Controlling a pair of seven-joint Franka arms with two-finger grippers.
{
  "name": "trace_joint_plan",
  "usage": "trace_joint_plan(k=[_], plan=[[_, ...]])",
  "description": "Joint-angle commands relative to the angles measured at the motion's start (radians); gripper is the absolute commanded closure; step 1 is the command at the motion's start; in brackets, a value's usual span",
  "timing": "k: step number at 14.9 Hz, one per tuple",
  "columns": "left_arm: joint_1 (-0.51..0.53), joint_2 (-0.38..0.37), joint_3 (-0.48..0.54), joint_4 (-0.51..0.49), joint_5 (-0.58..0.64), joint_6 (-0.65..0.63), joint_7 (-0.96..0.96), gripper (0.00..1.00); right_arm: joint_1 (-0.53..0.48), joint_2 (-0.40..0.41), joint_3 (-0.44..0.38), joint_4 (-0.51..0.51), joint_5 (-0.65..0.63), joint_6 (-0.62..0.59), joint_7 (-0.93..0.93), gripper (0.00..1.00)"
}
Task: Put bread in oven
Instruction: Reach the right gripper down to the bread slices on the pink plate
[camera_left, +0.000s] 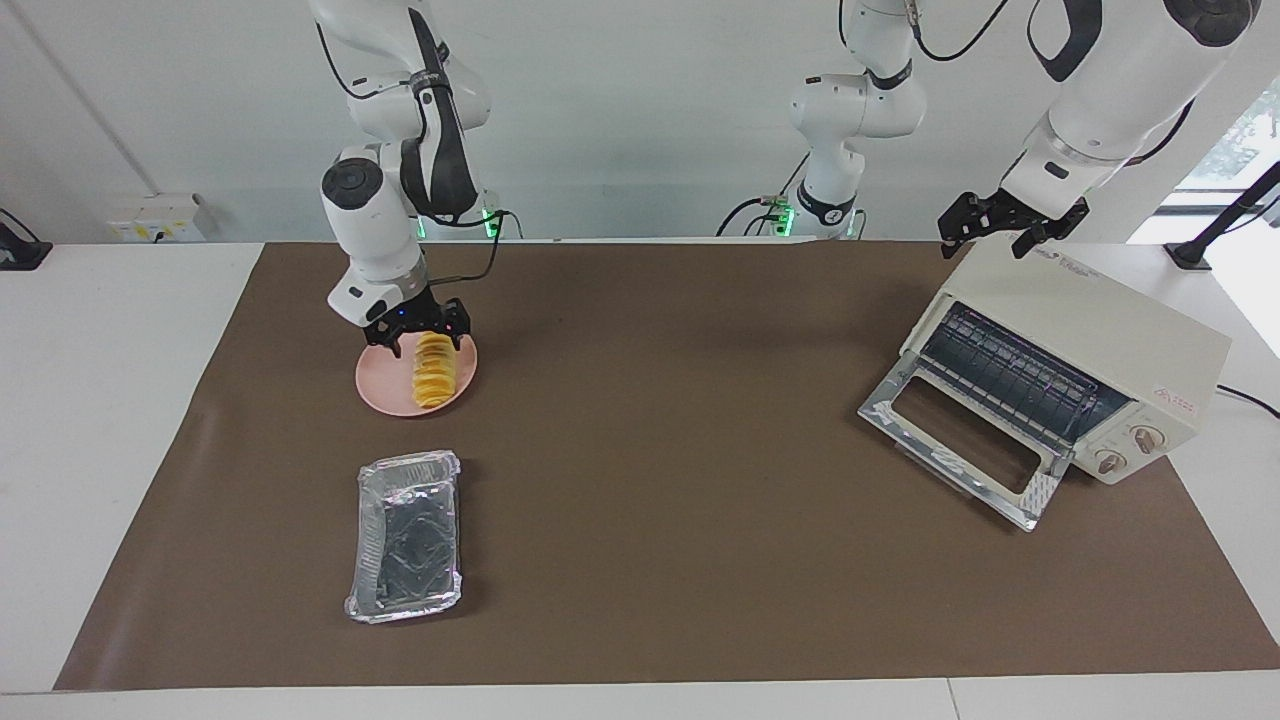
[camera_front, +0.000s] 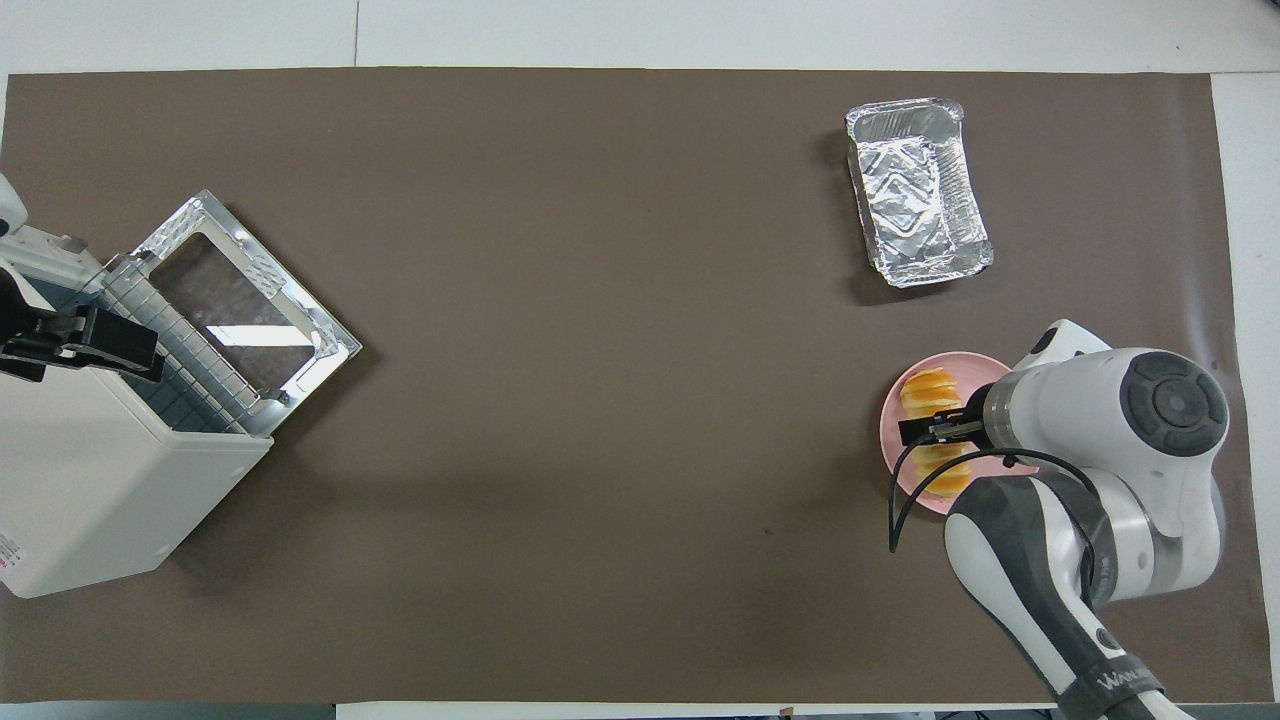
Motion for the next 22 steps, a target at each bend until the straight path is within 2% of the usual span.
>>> trace_joint_plan(k=[1,6,7,8,9,10,17,20,22], plan=[[0.010,-0.023,-0.005,-0.020,-0.012,0.013,0.003,0.00,0.001,0.022,-0.002,-0.044,0.016,0.094,-0.028,0.00],[0.010,-0.023,-0.005,-0.020,-0.012,0.013,0.003,0.00,-0.010,0.048,-0.002,-0.049,0.016,0.141,-0.065,0.00],[0.010,-0.021,-0.005,-0.020,-0.012,0.013,0.003,0.00,-0.010,0.049,-0.002,-0.049,0.016,0.142,-0.065,0.13],[0.010,-0.021,-0.005,-0.020,-0.012,0.013,0.003,0.00,-0.010,0.049,-0.002,-0.049,0.016,0.142,-0.065,0.36],[0.010,-0.023,-0.005,-0.020,-0.012,0.013,0.003,0.00,-0.010,0.049,-0.002,-0.049,0.016,0.144,-0.057,0.72],[0.010,-0.021,-0.005,-0.020,-0.012,0.013,0.003,0.00,-0.010,0.049,-0.002,-0.049,0.016,0.144,-0.053,0.99],[0.010,-0.021,-0.005,-0.020,-0.012,0.013,0.003,0.00,-0.011,0.054,-0.004,-0.023,0.016,0.115,-0.075,1.00],[0.010,-0.023,-0.005,-0.020,-0.012,0.013,0.003,0.00,-0.025,0.065,-0.004,0.114,0.016,-0.055,-0.077,1.00],[0.010,-0.023,-0.005,-0.020,-0.012,0.013,0.004,0.00,-0.040,0.112,-0.004,0.274,0.016,-0.207,-0.080,1.00]])
